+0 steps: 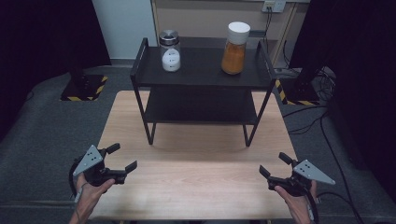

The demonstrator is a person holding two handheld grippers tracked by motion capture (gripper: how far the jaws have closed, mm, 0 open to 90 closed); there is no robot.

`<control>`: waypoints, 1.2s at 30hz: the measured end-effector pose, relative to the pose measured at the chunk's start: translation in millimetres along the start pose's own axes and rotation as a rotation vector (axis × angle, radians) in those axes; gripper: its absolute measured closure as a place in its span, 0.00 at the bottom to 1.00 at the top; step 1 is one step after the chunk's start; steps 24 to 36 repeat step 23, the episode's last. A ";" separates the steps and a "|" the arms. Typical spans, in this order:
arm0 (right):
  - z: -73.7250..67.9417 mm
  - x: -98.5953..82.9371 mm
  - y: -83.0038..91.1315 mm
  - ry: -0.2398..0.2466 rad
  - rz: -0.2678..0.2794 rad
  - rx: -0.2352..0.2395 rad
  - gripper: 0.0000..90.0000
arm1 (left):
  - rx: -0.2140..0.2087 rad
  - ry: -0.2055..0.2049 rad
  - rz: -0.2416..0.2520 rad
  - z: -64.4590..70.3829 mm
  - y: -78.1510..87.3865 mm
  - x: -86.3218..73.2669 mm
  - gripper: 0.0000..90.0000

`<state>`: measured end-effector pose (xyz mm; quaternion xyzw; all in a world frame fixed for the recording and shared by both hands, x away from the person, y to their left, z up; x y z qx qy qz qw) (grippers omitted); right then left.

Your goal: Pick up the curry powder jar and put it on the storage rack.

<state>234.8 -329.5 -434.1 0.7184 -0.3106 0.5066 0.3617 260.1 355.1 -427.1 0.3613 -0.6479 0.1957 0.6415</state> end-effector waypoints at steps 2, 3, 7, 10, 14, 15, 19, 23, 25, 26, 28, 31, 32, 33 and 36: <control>0.2 0.1 0.1 0.000 0.001 0.001 0.07 | -0.002 0.000 -0.001 0.4 -0.3 0.2 0.01; 0.0 0.1 0.0 0.001 0.000 0.000 0.07 | -0.002 -0.001 -0.001 0.5 -0.4 0.3 0.01; 0.1 -0.2 -0.1 0.002 0.004 0.006 0.07 | -0.004 -0.003 -0.003 0.5 -1.0 0.4 0.01; 0.3 -0.5 -0.3 0.001 0.007 0.009 0.07 | -0.003 -0.002 -0.001 0.3 -0.9 0.4 0.01; 0.4 -0.7 -0.4 0.001 0.004 0.008 0.07 | -0.006 -0.003 -0.003 0.3 -1.2 0.4 0.01; 0.5 -0.7 -0.4 0.000 0.004 0.009 0.07 | -0.006 -0.003 -0.003 0.2 -1.3 0.4 0.01; 0.4 -0.8 -0.9 0.001 0.003 0.012 0.07 | -0.005 -0.002 -0.004 0.1 -1.5 0.3 0.01; 0.4 -1.0 -0.9 0.000 0.005 0.009 0.07 | -0.007 -0.005 -0.005 0.2 -1.7 0.6 0.01; 0.4 -1.0 -0.9 0.000 0.005 0.009 0.07 | -0.007 -0.005 -0.005 0.2 -1.7 0.6 0.01; 0.4 -1.0 -0.9 0.000 0.005 0.009 0.07 | -0.007 -0.005 -0.005 0.2 -1.7 0.6 0.01; 0.4 -1.0 -0.9 0.000 0.005 0.009 0.07 | -0.007 -0.005 -0.005 0.2 -1.7 0.6 0.01; 0.4 -1.0 -0.9 0.000 0.005 0.009 0.07 | -0.007 -0.005 -0.005 0.2 -1.7 0.6 0.01; 0.4 -1.0 -0.9 0.000 0.005 0.009 0.07 | -0.007 -0.005 -0.005 0.2 -1.7 0.6 0.01; 0.4 -1.0 -0.9 0.000 0.005 0.009 0.07 | -0.007 -0.005 -0.005 0.2 -1.7 0.6 0.01; 0.4 -1.0 -0.9 0.000 0.005 0.009 0.07 | -0.007 -0.005 -0.005 0.2 -1.7 0.6 0.01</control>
Point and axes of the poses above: each handheld gripper's, and its own axes: y roughly backward along the jaws, x roughly out of its top, z roughly to its right, the point moved 6 cm from there along -y, roughly forward along the jaws, and after that the axes turned 9 degrees about -y, right-handed, at the moved point
